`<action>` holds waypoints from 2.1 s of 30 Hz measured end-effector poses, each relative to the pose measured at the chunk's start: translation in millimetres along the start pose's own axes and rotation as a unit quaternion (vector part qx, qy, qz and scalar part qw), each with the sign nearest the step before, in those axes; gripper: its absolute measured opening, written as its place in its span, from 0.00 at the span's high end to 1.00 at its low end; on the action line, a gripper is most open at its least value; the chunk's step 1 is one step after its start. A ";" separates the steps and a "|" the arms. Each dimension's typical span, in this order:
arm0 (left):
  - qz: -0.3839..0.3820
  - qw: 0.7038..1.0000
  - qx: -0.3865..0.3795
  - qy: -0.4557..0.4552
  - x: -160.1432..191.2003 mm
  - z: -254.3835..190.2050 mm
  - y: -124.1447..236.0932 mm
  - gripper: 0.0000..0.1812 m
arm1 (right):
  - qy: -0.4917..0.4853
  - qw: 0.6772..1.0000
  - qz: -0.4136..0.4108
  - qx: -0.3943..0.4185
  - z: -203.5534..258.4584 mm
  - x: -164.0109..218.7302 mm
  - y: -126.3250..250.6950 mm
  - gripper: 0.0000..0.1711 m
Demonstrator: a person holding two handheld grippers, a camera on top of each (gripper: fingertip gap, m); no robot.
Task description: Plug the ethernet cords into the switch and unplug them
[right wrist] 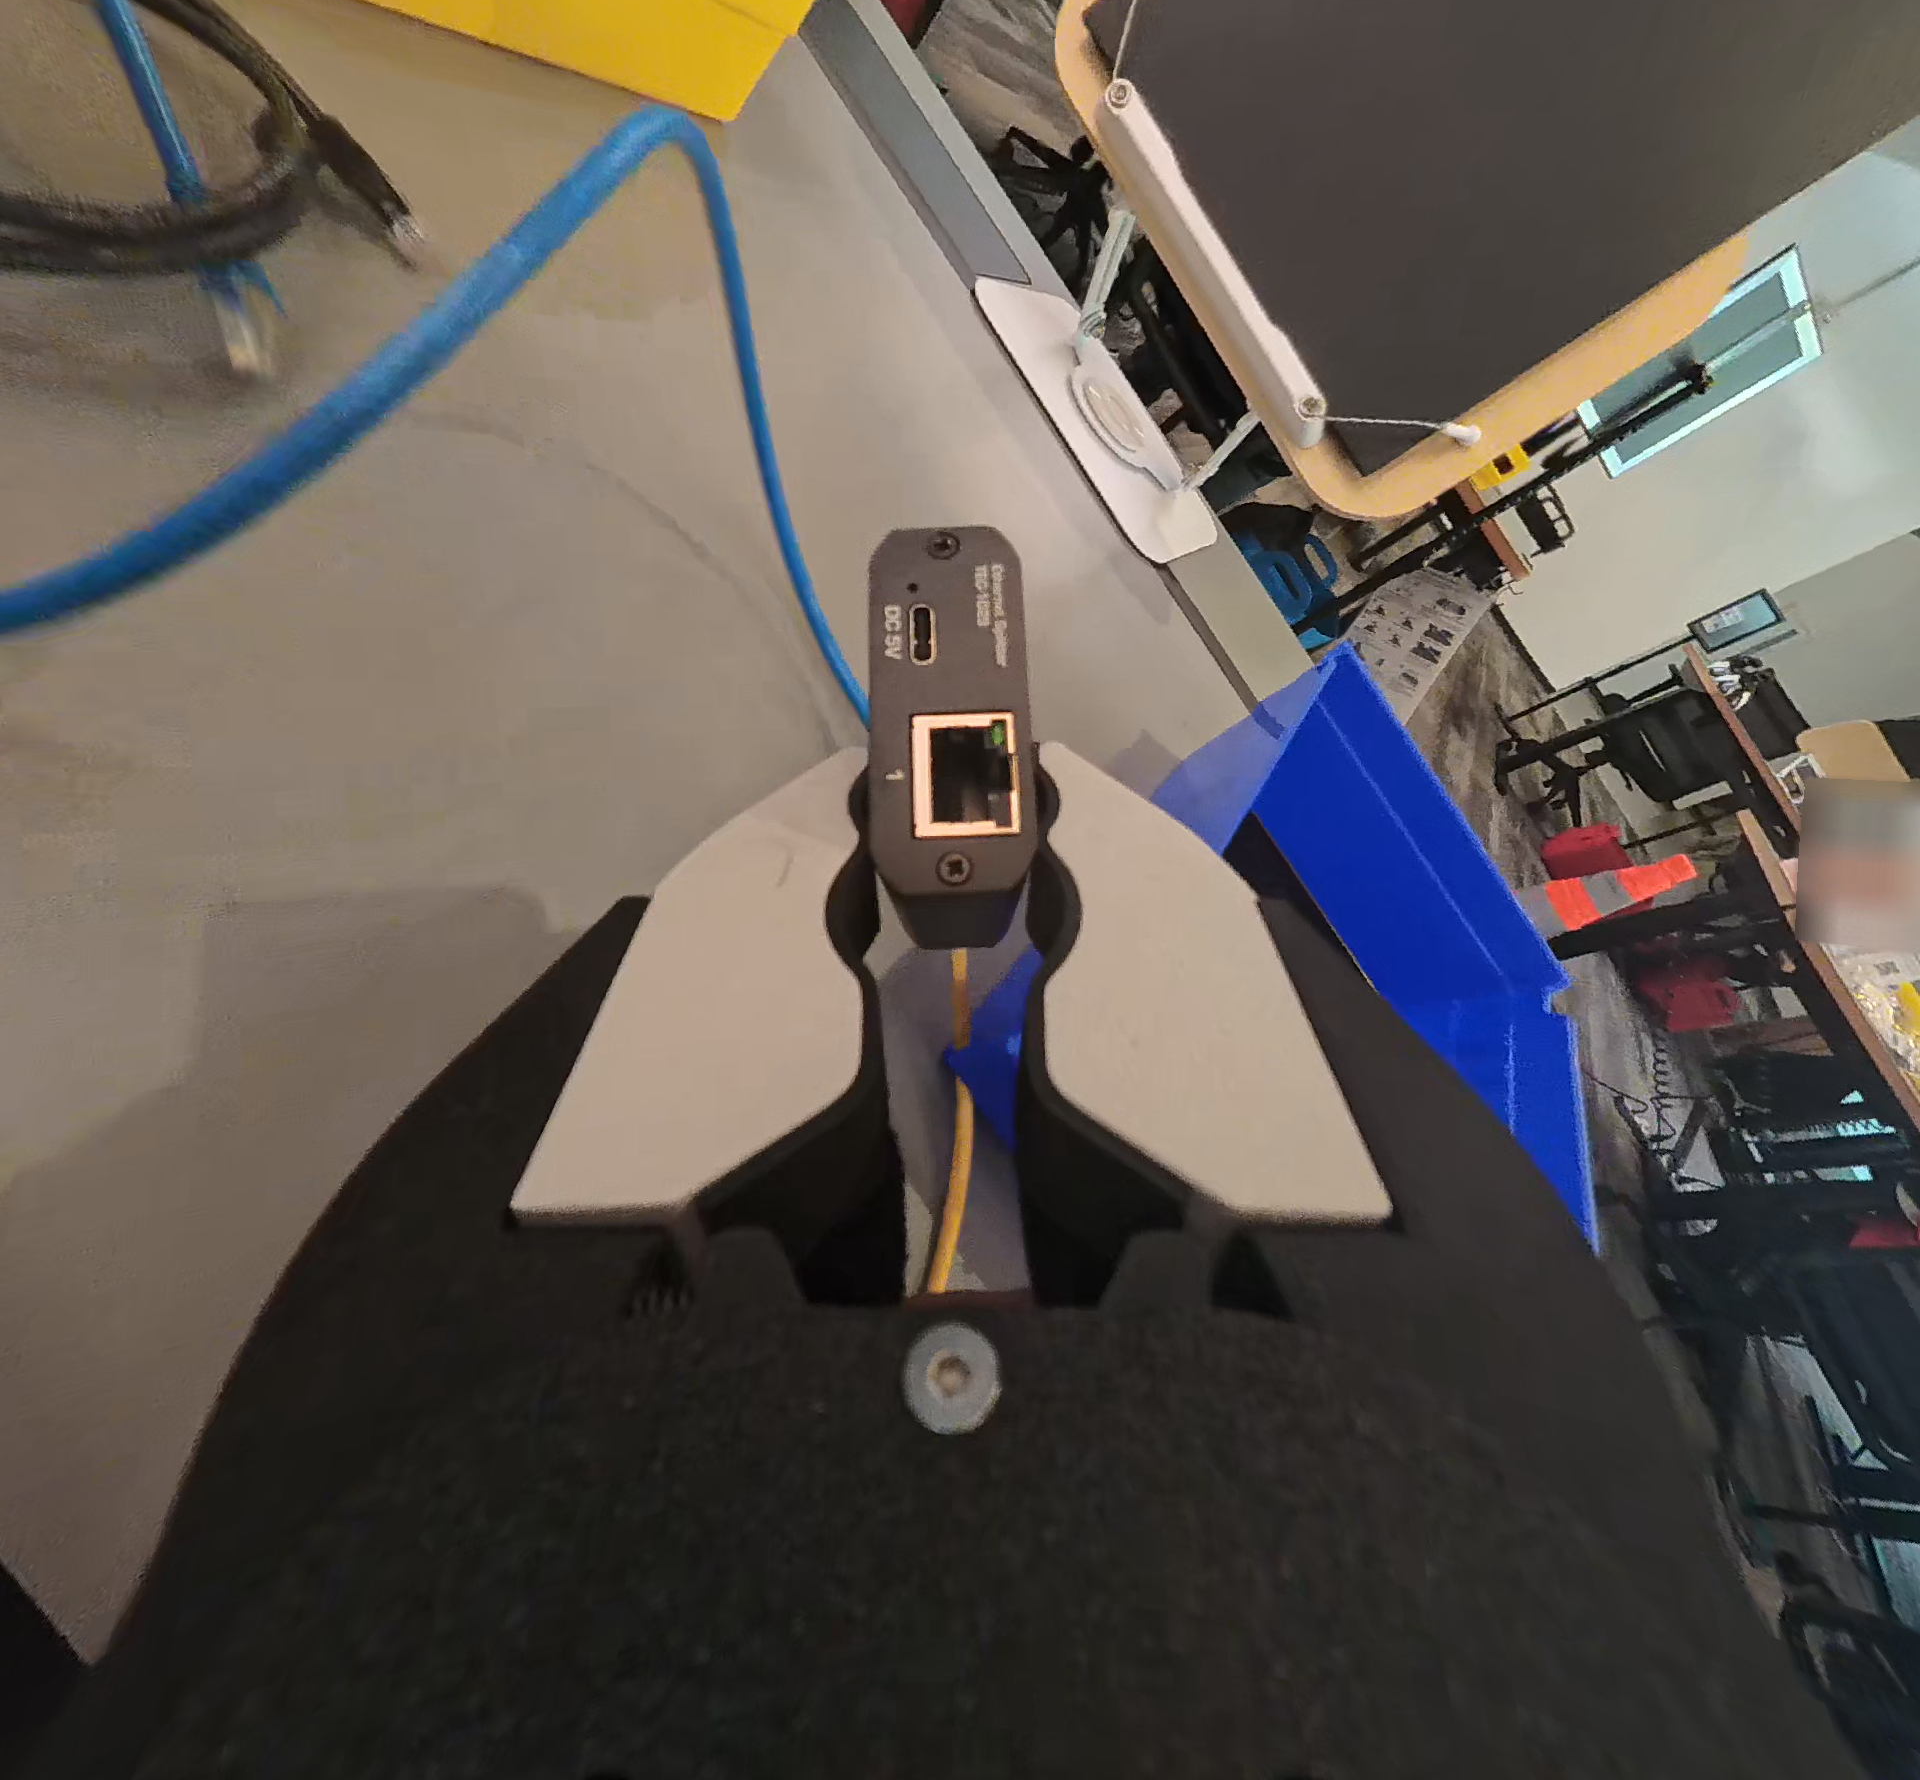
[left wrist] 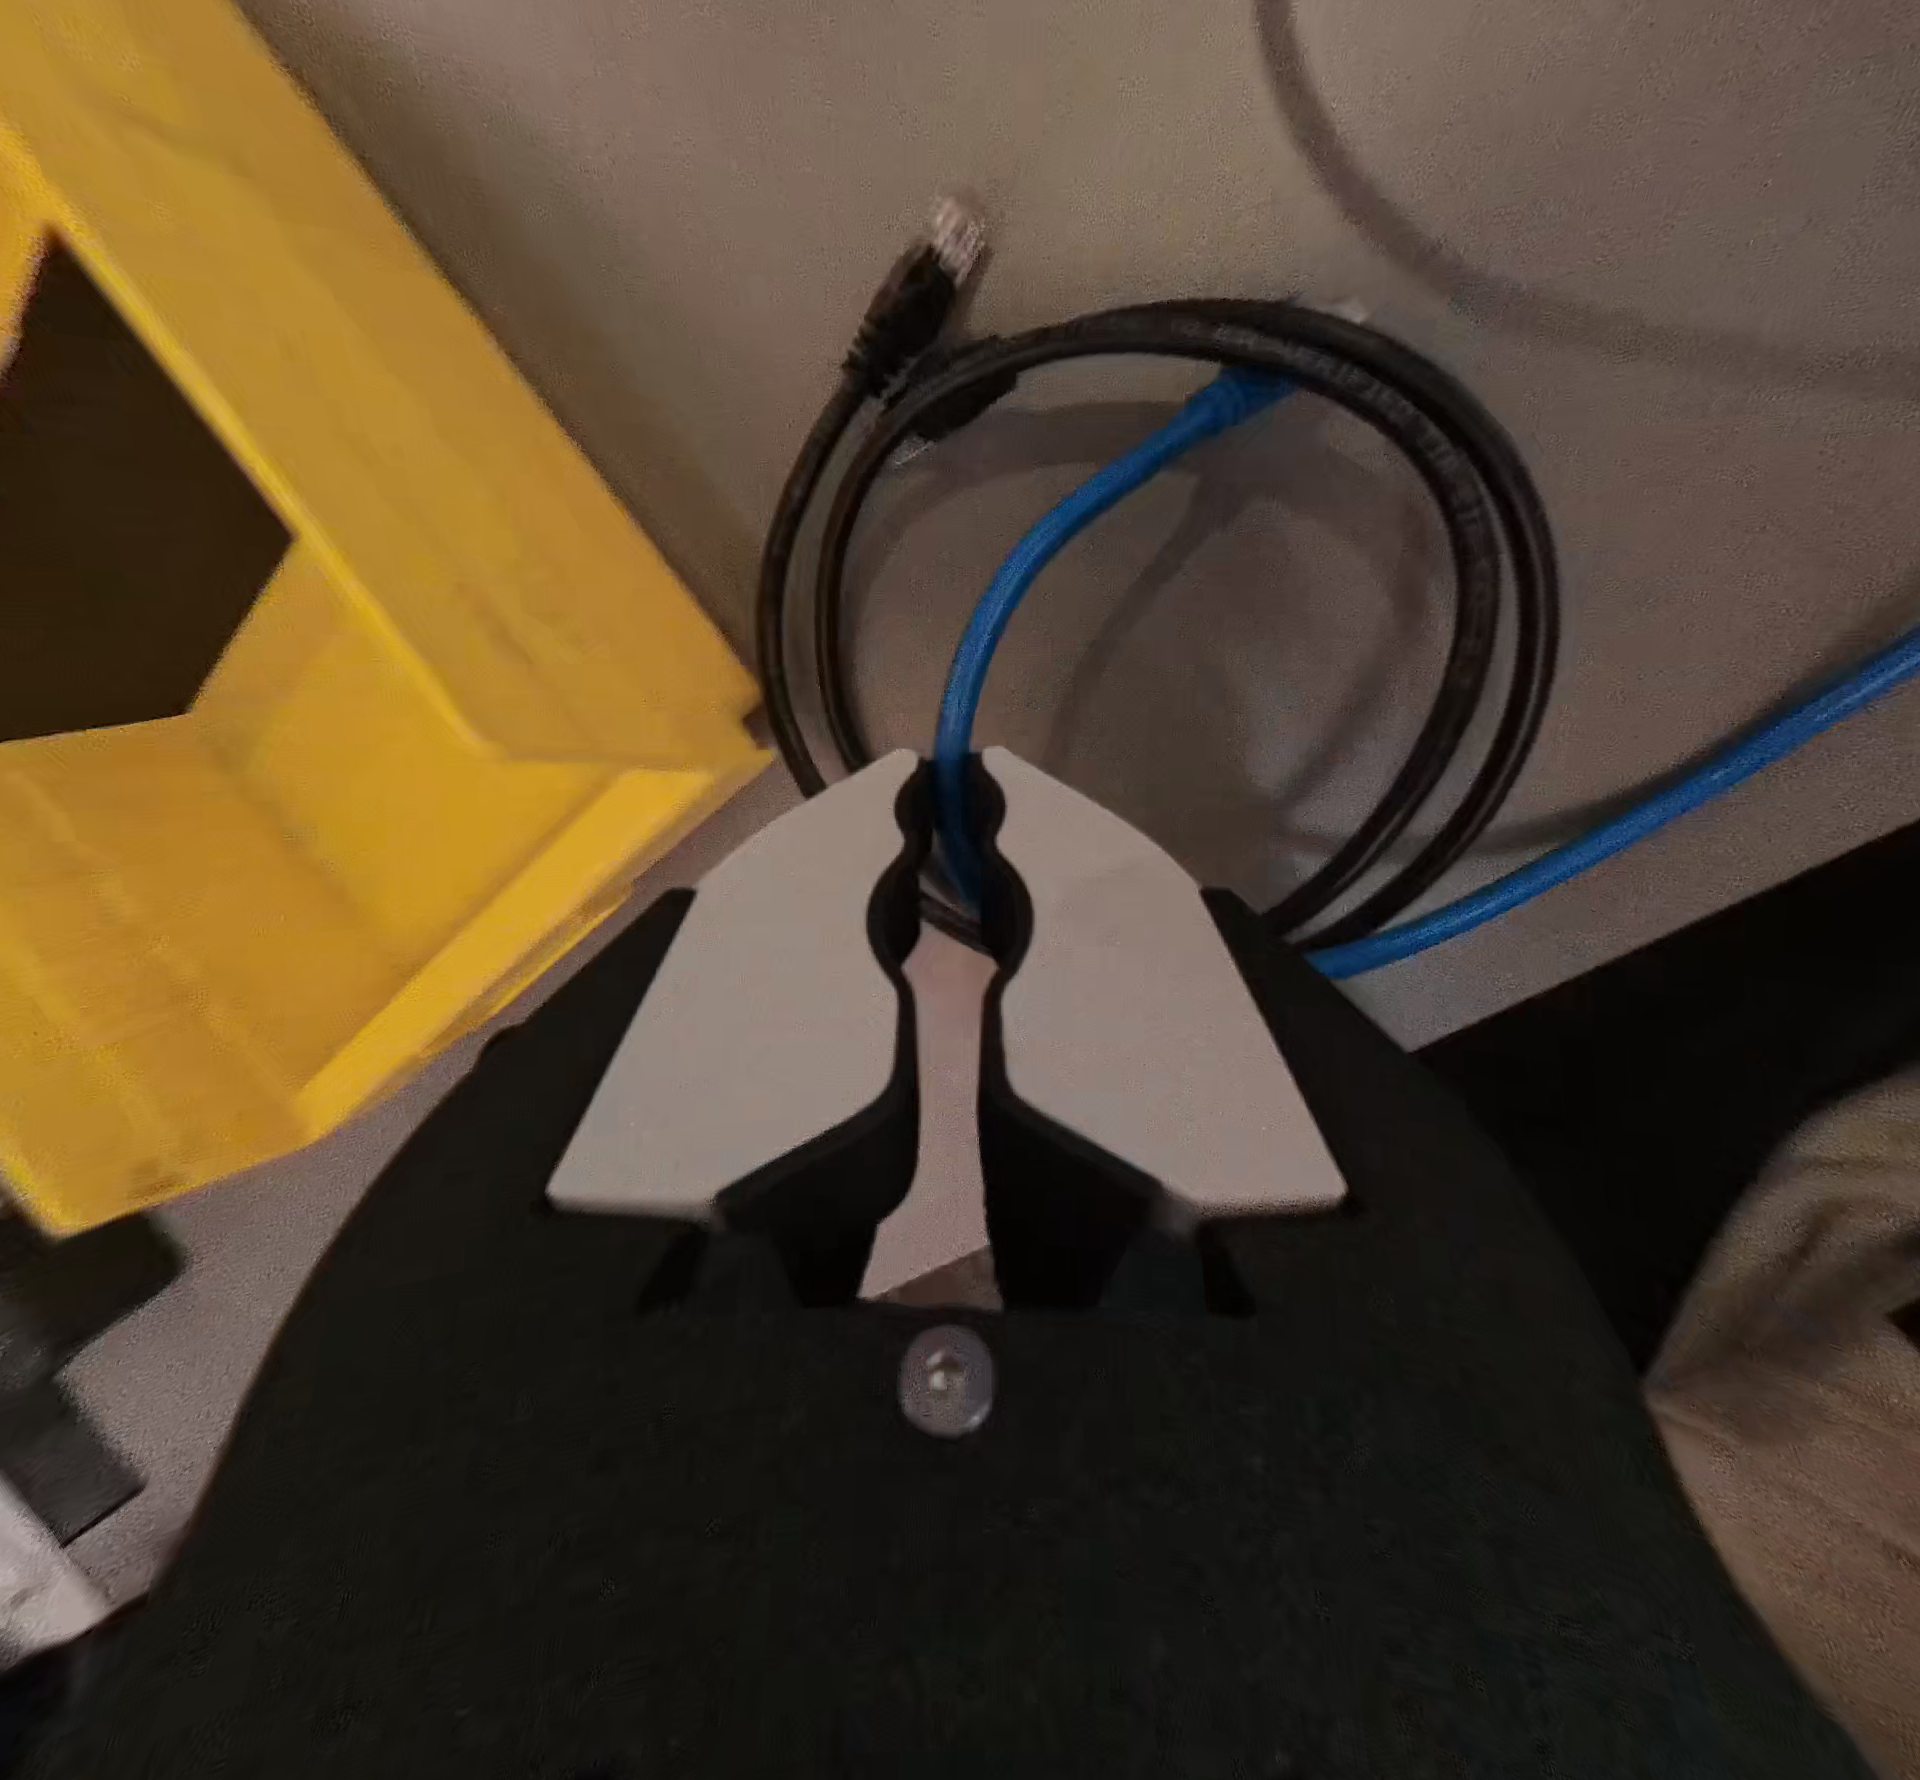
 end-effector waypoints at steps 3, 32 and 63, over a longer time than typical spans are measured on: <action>-0.109 0.984 0.136 0.019 -25.7 -28.4 34.0 0.97 | 0.000 1.000 -0.007 -0.004 1.4 -3.7 -0.5 0.85; -0.222 0.936 0.251 0.106 -47.6 -107.2 7.7 0.79 | 0.012 1.000 0.004 0.008 2.8 -3.3 0.5 0.86; -0.060 0.983 0.061 -0.163 -115.2 2.5 -86.0 0.87 | 0.010 1.000 -0.001 -0.001 4.8 0.4 3.0 0.86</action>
Point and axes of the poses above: each gripper's, where its closed fingertips meet, y back along the fingers, x out of its underside, z = x × y across the jaws, the point moved 3 cm from there along y, back along the fingers, and after that the axes turned 3 degrees about -z, right-handed, at the moved point
